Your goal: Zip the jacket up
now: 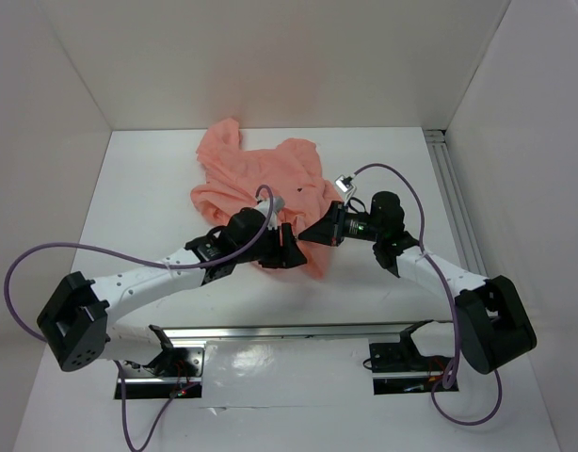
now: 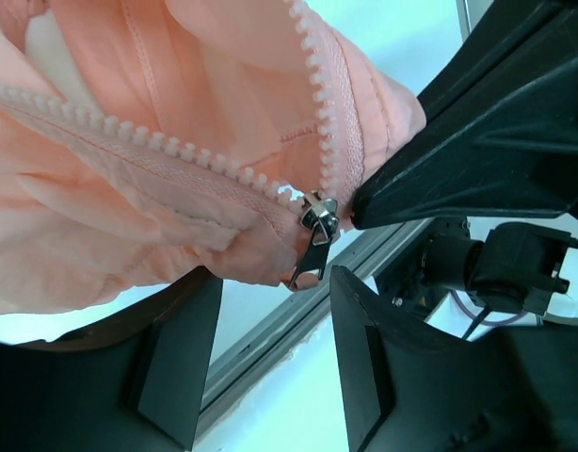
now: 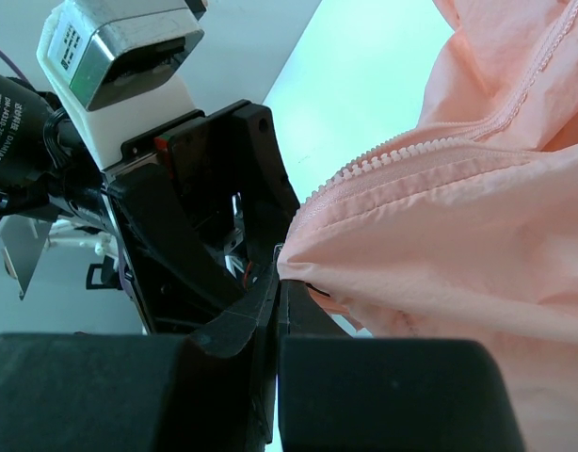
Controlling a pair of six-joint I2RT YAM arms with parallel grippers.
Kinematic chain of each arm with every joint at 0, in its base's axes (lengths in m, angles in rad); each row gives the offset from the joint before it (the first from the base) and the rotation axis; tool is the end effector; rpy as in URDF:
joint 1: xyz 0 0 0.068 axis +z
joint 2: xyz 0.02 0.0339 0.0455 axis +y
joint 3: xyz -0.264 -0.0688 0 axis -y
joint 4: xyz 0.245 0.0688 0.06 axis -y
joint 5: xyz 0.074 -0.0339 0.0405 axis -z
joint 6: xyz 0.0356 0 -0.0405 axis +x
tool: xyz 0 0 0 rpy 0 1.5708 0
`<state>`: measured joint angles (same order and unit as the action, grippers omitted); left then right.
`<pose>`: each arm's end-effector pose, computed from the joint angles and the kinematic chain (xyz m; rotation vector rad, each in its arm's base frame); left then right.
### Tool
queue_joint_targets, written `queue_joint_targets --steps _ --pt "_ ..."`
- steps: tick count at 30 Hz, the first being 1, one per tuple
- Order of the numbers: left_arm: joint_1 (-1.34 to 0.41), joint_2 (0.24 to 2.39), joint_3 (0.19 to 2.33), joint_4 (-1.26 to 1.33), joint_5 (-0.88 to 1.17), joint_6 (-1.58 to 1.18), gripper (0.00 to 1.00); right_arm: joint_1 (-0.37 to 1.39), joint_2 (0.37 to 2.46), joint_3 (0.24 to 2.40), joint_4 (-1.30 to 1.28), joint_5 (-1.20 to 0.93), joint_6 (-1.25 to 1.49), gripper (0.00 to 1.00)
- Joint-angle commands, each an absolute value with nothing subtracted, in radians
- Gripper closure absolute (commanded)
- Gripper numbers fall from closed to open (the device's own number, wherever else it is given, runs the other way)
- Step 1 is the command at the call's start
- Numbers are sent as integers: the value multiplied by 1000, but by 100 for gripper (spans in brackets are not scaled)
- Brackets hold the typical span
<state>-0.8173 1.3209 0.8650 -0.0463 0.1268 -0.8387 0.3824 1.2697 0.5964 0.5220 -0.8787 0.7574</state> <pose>0.1999 -0.2196 0.2627 0.0611 2.2767 -1.0896 0.2368 0.1248 0.2452 -0.3790 1.9062 1.5484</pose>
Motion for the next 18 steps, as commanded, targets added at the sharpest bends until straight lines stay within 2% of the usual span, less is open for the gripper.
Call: queue_joint_targets --steps 1,14,18 --pt "-824 1321 897 0 81 -815 38 377 1238 612 520 -876 736 100" --pt "-824 1339 897 38 80 -805 54 377 1229 612 520 -876 736 100" --pt "-824 1339 897 38 89 -815 69 377 1229 612 511 -867 736 100"
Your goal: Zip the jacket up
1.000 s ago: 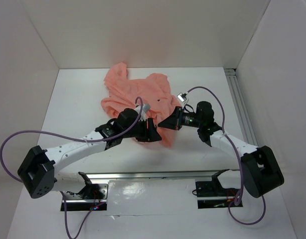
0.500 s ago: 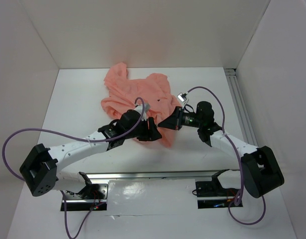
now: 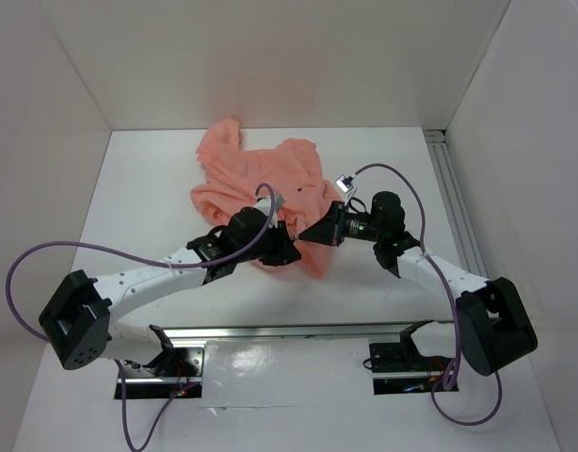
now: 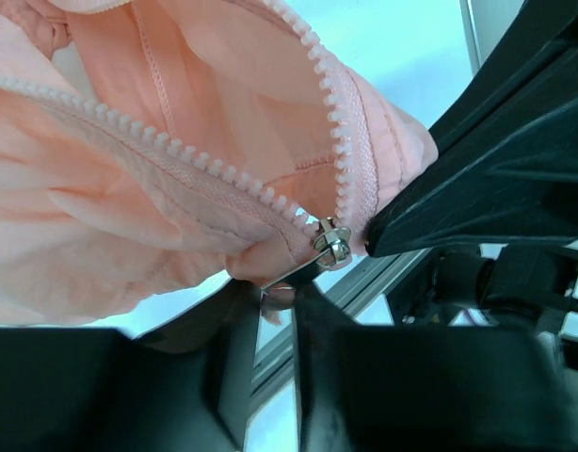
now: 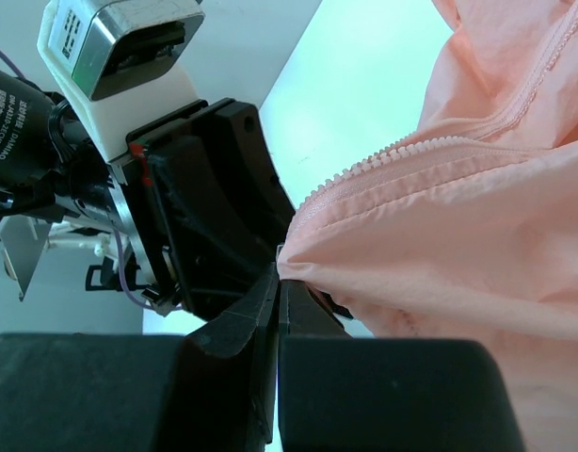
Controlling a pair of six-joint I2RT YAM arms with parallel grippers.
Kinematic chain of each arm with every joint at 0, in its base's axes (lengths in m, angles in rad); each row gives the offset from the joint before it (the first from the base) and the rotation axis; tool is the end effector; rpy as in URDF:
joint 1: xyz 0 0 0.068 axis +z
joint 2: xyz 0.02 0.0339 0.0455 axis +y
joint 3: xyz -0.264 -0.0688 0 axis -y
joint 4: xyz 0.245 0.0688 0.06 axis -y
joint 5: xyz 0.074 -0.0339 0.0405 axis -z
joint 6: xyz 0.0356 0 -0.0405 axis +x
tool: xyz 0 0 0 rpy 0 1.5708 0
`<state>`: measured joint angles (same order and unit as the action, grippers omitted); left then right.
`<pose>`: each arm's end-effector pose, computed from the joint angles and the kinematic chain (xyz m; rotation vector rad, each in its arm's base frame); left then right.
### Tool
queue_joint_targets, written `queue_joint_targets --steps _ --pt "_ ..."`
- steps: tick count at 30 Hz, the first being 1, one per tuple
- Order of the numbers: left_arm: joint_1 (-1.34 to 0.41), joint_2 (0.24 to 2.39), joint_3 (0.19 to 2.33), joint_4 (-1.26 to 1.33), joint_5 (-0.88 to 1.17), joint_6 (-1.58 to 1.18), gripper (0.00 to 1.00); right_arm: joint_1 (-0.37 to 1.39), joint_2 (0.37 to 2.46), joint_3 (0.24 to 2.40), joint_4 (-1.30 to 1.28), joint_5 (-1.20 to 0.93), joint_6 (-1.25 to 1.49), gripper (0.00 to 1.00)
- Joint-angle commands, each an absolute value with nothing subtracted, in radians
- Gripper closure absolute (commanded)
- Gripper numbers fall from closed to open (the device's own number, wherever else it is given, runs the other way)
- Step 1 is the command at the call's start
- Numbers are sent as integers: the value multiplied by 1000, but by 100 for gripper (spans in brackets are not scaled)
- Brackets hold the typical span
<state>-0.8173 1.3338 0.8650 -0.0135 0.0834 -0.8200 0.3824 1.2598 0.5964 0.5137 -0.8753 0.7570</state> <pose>0.2036 -0.2213 0.2622 0.0535 2.2386 -1.0531 0.2356 0.1242 0.2468 -0.3771 1.9043 1.5453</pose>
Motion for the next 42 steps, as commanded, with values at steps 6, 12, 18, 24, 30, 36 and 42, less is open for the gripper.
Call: queue_joint_targets --steps 6,12,18,24,30,36,42 --pt "-824 1330 934 -35 89 -815 82 377 1229 612 511 -867 736 100" --pt "-824 1330 982 -100 117 -833 84 377 1238 612 500 -867 706 100" --pt "-813 1339 1002 -121 201 -853 98 377 1238 621 462 -876 666 100" --pt "-781 1350 1022 -130 244 -864 100 377 1229 621 416 -876 637 100" --pt "-750 1361 1080 -175 279 -851 100 377 1220 630 405 -876 627 100" --pt "-712 1390 1091 -166 388 -861 100 377 1220 630 396 -867 618 100" --pt "-670 1399 1091 -166 434 -880 100 377 1210 630 373 -867 600 100"
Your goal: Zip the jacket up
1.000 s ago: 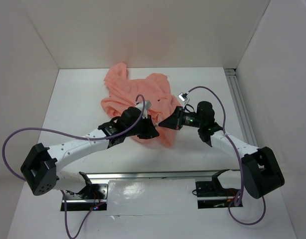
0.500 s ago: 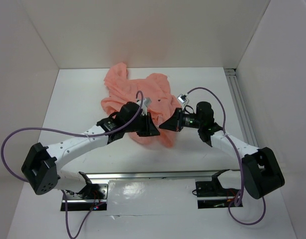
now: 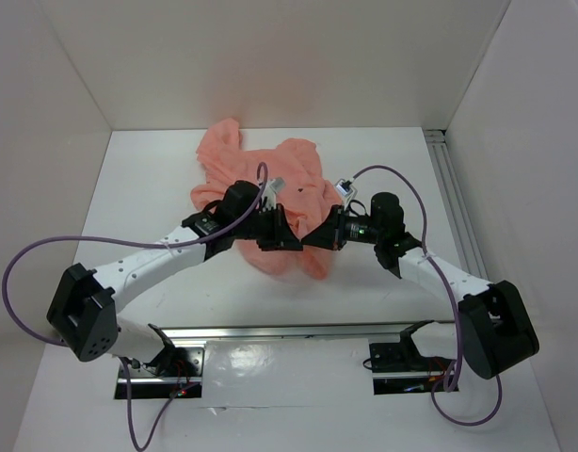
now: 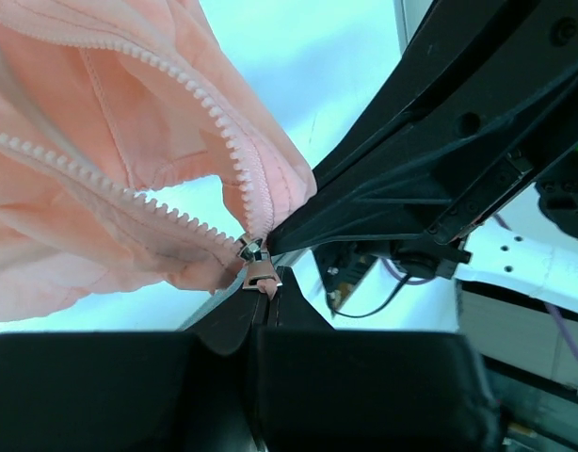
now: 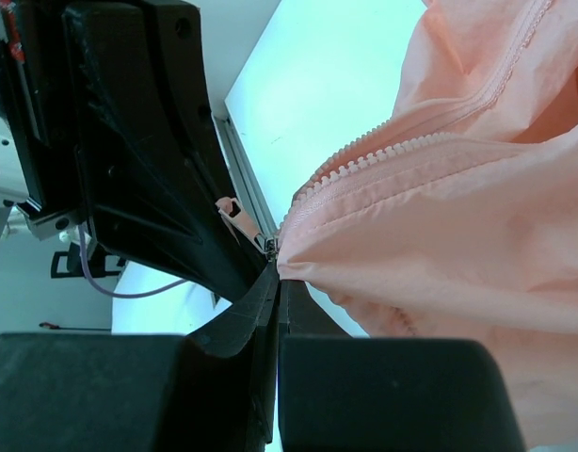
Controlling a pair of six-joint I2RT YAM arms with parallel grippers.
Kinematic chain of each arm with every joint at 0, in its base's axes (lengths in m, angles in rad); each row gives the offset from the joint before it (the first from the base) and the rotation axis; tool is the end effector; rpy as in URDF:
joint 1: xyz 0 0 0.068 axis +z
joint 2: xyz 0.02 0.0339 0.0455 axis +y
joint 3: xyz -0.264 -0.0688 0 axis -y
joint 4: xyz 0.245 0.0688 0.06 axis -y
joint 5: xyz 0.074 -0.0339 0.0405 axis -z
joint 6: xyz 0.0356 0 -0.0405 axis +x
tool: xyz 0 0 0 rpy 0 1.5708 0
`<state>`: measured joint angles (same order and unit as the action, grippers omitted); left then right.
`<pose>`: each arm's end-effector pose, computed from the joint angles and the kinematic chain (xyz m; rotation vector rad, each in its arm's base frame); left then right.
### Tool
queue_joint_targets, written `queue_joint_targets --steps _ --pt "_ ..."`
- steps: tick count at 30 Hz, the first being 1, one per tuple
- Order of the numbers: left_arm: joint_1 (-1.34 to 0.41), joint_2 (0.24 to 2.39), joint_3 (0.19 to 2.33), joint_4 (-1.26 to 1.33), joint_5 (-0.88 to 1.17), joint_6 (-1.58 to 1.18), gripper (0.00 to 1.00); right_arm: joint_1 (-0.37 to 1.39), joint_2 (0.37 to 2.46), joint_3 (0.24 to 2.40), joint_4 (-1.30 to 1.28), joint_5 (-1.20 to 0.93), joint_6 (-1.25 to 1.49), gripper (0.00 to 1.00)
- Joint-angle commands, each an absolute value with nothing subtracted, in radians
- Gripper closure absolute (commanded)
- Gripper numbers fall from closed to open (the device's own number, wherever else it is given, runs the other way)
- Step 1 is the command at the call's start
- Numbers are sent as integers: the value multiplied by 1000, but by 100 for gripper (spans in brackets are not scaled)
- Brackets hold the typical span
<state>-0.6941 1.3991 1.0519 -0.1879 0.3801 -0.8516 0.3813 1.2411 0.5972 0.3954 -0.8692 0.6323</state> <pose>0.2358 -0.2134 0.2921 0.0717 2.3562 -1.2548 0.2317 0.1222 0.2403 -0.4374 1.9465 1.4701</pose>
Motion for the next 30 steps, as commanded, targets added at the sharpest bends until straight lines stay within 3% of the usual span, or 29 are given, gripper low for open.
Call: queue_joint_targets --steps 1,30 --pt "-670 1399 1091 -166 443 -881 100 377 1210 630 373 -867 600 100" --pt "-560 1474 1196 -207 552 -851 100 416 1220 683 181 -923 456 100"
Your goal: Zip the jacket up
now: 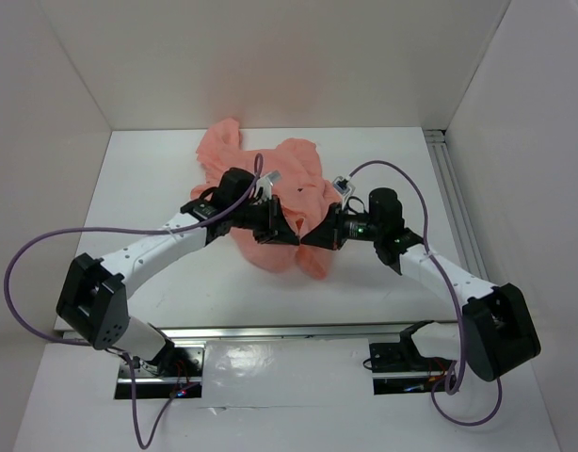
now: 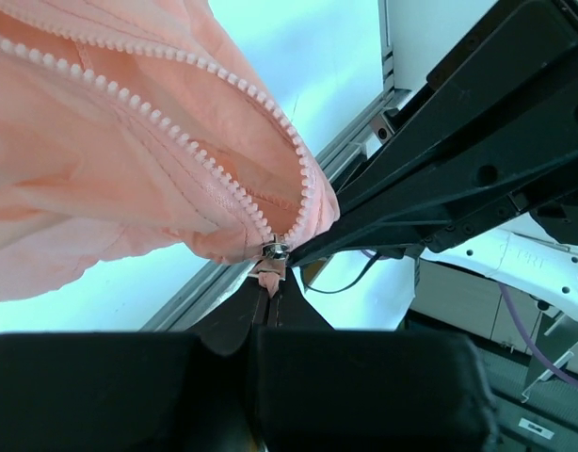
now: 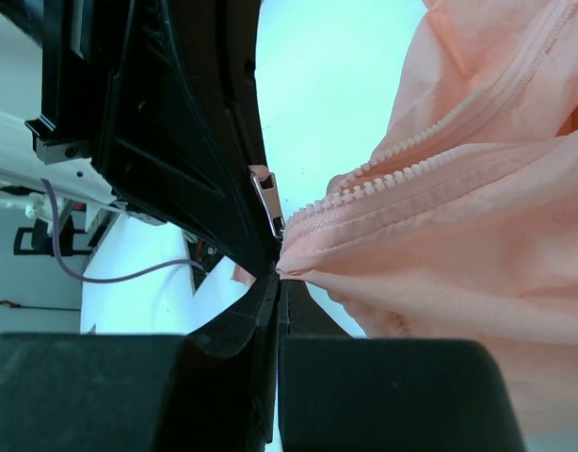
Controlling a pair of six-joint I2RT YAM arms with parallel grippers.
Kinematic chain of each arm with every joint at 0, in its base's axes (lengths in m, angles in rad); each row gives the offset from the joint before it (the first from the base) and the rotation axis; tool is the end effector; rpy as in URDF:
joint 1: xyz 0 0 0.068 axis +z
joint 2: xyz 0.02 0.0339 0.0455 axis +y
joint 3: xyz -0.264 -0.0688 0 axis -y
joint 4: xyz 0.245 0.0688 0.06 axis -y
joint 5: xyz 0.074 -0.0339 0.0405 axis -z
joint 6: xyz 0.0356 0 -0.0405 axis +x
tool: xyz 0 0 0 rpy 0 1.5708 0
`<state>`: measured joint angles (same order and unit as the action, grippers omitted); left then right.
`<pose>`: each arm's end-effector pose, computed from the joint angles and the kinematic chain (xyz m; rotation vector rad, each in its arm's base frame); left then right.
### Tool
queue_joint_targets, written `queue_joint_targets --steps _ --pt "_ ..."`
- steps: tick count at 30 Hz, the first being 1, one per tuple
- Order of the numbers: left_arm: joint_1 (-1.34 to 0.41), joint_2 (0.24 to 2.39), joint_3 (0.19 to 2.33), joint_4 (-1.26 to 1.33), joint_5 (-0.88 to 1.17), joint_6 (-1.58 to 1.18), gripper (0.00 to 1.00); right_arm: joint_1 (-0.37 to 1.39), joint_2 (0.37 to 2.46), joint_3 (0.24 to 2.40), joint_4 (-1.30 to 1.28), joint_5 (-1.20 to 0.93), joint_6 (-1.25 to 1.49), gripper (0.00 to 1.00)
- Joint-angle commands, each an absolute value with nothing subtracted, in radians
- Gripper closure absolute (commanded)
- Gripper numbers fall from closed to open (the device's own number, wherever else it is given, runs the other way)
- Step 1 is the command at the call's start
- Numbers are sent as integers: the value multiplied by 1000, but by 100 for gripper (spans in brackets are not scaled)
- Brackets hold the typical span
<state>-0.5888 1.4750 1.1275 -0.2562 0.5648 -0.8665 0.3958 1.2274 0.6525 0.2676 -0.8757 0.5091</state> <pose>0.2649 -0.1998 0.2902 0.0302 2.4445 -1.3678 0.2309 0.1261 0.2499 -0.5452 1.9442 1.4154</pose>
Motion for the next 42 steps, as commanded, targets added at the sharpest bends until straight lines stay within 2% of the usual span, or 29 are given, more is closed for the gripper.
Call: queue_joint_targets --steps 1,19,26,42 --pt "-551 1483 1206 -218 552 -851 100 425 1229 692 181 -923 446 100" --pt "-541 1549 1301 -393 658 -709 100 445 1258 748 -76 -867 284 100" --pt "-541 1597 1374 -551 690 -562 100 445 1246 749 -44 -836 314 100" --pt "-541 1606 1428 -629 603 -499 100 445 1255 749 -43 -836 305 100"
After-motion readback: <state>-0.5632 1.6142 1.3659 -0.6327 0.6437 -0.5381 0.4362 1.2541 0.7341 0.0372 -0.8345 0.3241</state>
